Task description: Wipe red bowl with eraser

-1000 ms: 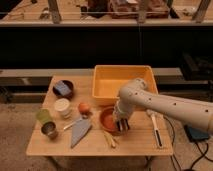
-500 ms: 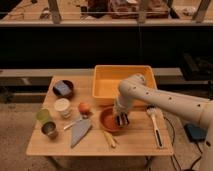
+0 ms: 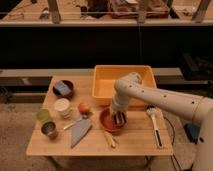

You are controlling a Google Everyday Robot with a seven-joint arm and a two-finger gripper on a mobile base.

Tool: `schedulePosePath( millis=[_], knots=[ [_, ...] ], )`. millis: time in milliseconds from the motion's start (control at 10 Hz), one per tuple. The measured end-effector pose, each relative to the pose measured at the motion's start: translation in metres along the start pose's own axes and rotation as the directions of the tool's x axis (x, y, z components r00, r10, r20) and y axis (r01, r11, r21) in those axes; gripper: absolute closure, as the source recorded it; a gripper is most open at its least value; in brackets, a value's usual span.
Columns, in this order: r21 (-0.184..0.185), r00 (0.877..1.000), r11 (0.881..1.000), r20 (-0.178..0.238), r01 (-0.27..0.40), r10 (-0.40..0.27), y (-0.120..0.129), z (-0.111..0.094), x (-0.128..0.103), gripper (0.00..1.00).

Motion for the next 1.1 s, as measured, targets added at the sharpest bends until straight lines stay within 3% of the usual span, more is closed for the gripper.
schedulePosePath(
  millis=[600,1100],
  knots=[
    [0.041,0.995,0.994,-0.008,0.098,-0.098,-0.046,-0.002,-0.002,1.00],
    [0.093,0.990,0.986,-0.001,0.141,-0.142,-0.062,-0.001,-0.022,1.00]
  ],
)
